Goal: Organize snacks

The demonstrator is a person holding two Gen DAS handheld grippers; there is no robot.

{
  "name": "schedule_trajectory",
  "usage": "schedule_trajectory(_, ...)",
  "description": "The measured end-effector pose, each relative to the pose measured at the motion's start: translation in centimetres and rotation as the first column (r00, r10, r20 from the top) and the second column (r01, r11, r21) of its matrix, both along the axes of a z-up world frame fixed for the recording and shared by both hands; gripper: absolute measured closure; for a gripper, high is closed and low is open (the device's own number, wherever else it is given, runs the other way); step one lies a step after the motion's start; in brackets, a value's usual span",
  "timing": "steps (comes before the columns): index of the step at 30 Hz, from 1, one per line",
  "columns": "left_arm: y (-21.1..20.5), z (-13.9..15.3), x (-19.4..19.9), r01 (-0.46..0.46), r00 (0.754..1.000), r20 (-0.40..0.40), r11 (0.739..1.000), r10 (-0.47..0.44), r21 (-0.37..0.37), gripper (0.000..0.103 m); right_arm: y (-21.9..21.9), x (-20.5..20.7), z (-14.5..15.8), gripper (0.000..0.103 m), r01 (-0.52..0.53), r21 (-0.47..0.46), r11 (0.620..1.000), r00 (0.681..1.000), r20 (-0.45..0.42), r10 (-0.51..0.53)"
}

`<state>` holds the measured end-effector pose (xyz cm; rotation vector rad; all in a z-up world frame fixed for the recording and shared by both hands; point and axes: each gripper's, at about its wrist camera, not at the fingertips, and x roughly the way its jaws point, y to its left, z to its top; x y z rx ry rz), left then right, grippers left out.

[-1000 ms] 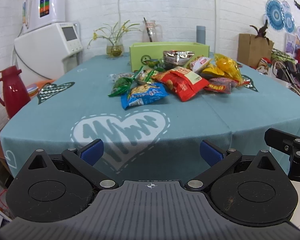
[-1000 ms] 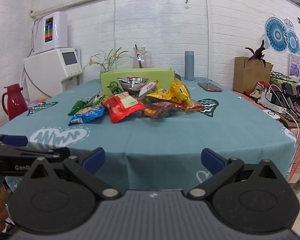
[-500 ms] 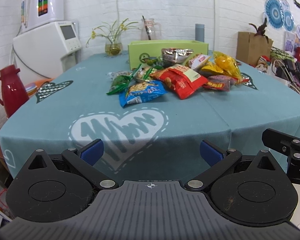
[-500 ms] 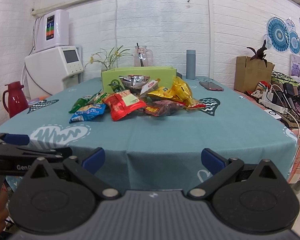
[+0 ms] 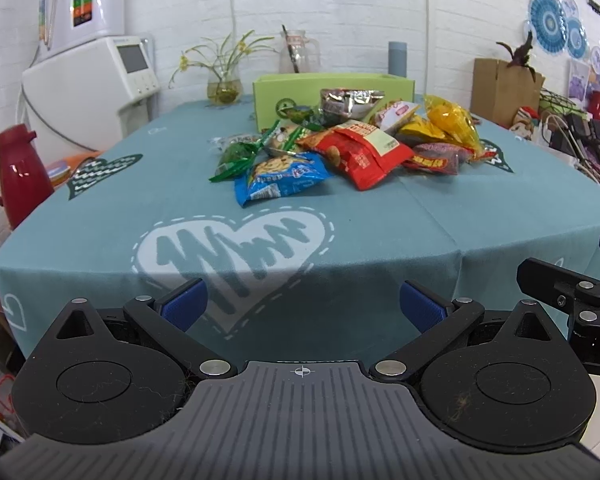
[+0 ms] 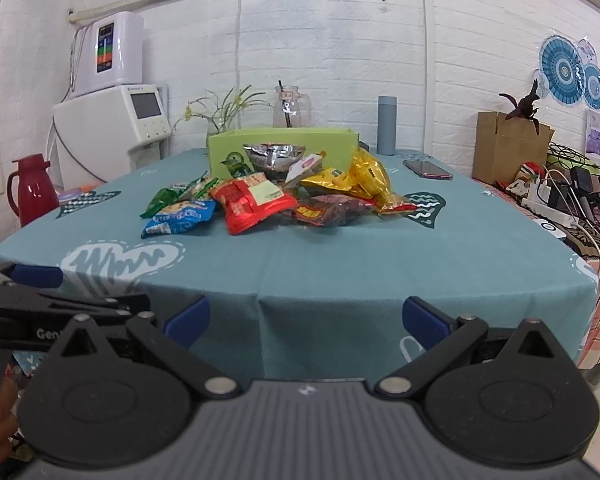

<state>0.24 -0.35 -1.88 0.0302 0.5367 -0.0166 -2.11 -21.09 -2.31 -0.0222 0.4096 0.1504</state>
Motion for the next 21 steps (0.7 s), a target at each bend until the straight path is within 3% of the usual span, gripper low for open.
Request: schedule_trajectory(21, 0.21, -0.43, 0.22, -0.004, 1.000, -0.018, 1.000, 0.004, -0.004, 0.011, 0.53, 0.18, -0.42, 0.001, -0.019, -0.031, 0.999, 1.000, -0.013, 0.018)
